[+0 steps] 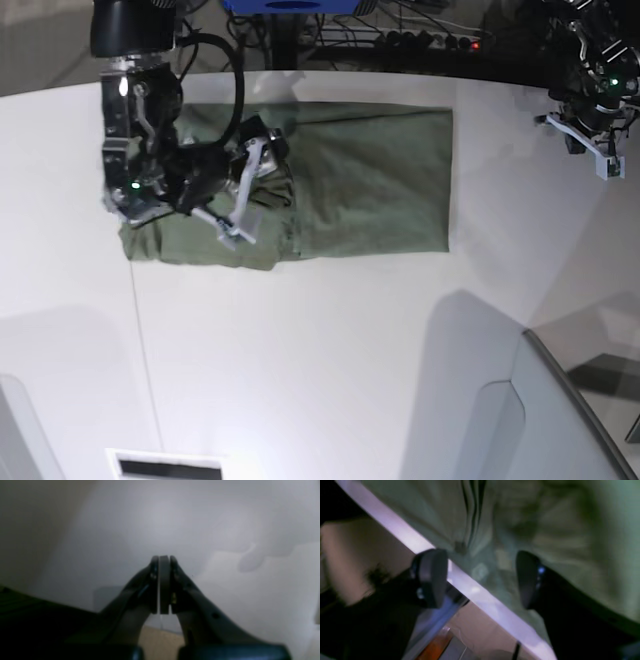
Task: Layout the t-shirt on the table in an organized manner, then fold the t-shirt properly
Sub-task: 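Lift the right gripper off the shirt and move it aside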
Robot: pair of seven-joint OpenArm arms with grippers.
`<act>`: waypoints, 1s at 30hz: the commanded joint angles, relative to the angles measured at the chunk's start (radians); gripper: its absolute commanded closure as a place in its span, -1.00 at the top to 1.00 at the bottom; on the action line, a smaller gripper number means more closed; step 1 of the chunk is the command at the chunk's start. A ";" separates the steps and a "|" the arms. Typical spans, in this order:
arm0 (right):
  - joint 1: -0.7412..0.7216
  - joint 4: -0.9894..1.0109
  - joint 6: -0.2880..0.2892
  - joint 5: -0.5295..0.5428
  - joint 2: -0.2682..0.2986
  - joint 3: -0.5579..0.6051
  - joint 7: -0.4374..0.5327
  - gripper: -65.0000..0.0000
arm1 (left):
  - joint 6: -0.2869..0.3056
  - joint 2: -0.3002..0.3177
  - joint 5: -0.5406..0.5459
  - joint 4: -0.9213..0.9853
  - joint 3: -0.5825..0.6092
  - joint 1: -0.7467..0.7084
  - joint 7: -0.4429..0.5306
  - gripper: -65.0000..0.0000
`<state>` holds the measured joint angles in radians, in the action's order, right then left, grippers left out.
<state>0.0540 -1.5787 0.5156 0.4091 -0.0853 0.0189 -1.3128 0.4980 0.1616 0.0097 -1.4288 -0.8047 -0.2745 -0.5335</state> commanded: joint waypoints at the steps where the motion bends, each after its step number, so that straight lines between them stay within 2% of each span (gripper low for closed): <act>1: -0.007 -0.081 0.004 0.012 0.025 -0.032 0.006 0.28 | -0.003 0.017 0.011 -0.011 -0.009 0.004 0.020 -1.00; 3: -0.004 -0.164 0.013 0.020 0.075 -0.116 0.014 0.35 | -0.003 0.017 0.011 -0.011 -0.011 0.004 0.020 -1.00; 6: -0.039 -0.154 0.021 0.020 0.111 -0.297 0.014 0.72 | -0.003 0.025 0.011 -0.011 -0.008 0.004 0.020 -1.00; 8: -0.065 -0.091 0.077 0.020 0.118 -0.439 0.008 0.87 | -0.003 0.026 0.011 -0.013 -0.005 0.004 0.020 -1.00; 10: -0.101 0.004 0.168 0.020 0.157 -0.538 0.014 0.86 | -0.003 0.025 0.011 -0.013 -0.005 0.004 0.020 -1.00; 13: -0.170 0.254 0.183 0.018 0.238 -0.590 0.026 0.86 | -0.003 0.020 0.011 -0.013 -0.003 0.014 0.020 -1.00; 15: -0.205 0.418 0.183 0.018 0.293 -0.590 0.078 0.86 | -0.003 0.020 0.011 -0.013 -0.003 0.014 0.020 -1.00; 19: -0.251 0.617 0.183 0.018 0.361 -0.589 0.180 0.86 | -0.003 0.020 0.011 -0.013 -0.003 0.014 0.020 -1.00; 23: -0.265 0.685 0.183 0.018 0.364 -0.589 0.190 0.86 | -0.003 0.020 0.011 -0.011 -0.003 0.013 0.020 -1.00; 26: -0.260 0.680 0.183 0.018 0.321 -0.589 0.189 0.86 | -0.003 0.019 0.011 -0.011 -0.003 0.013 0.020 -1.00; 30: -0.248 0.679 0.183 0.018 0.275 -0.589 0.128 0.86 | -0.003 0.019 0.011 -0.011 -0.003 0.013 0.020 -1.00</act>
<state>-0.2089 -0.9096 0.7086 0.4732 0.1951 -0.5751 -1.1271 0.4988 0.1661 0.0147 -1.4261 -0.8024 -0.2634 -0.5312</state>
